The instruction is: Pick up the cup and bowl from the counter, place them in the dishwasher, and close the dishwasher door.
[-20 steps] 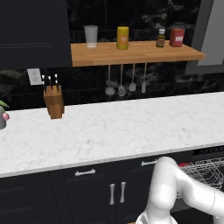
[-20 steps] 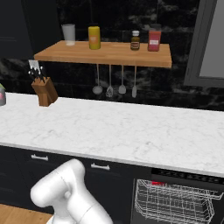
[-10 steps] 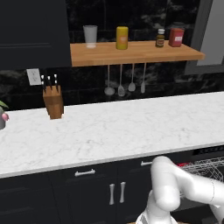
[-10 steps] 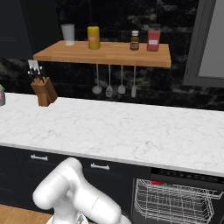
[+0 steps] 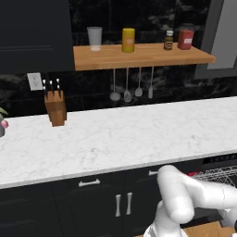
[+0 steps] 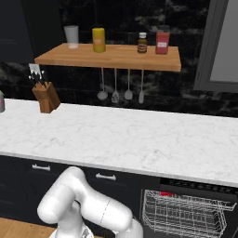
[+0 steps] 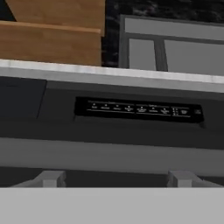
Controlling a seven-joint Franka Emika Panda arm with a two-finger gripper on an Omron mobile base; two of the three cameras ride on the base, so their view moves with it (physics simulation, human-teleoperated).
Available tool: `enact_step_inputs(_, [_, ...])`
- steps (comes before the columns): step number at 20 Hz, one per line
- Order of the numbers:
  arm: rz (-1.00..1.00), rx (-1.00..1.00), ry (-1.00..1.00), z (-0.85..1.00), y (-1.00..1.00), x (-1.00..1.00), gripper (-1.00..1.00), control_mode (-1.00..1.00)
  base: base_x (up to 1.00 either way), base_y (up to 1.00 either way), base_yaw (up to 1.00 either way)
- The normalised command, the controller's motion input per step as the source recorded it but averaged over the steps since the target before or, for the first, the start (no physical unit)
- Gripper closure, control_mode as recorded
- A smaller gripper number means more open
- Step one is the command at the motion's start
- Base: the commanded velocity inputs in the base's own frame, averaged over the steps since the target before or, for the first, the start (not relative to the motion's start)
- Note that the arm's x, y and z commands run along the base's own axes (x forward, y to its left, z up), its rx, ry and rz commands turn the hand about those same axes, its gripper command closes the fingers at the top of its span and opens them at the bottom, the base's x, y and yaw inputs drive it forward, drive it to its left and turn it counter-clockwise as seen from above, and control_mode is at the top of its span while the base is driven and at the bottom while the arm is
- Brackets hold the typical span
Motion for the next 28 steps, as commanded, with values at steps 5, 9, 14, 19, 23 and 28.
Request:
enact_step_inputs(5, [0.0, -0.04, -0.35, 0.1, 0.04, 0.96, -1.0, -1.0, 0.0, 0.0, 0.0])
enact_step_inputs(9, [0.0, 0.0, -0.3, 0.07, 0.05, 1.0, -1.0, -1.0, 0.0, 0.0, 0.0])
enact_step_inputs(14, [0.0, 0.0, -0.12, 0.15, 0.0, 1.0, -1.0, -1.0, 0.0, 0.0, 0.0])
enact_step_inputs(19, [0.0, -0.04, 0.1, 0.25, 0.0, 0.99, -1.0, -1.0, 0.0, 0.0, 0.0])
enact_step_inputs(23, [-0.01, -0.13, 0.37, 0.34, 0.0, 0.92, -1.0, -1.0, 0.0, 0.0, 0.0])
enact_step_inputs(28, [-0.03, -0.14, 0.36, 0.28, 0.0, 1.0, -1.0, -1.0, 0.0, 0.0, 0.0])
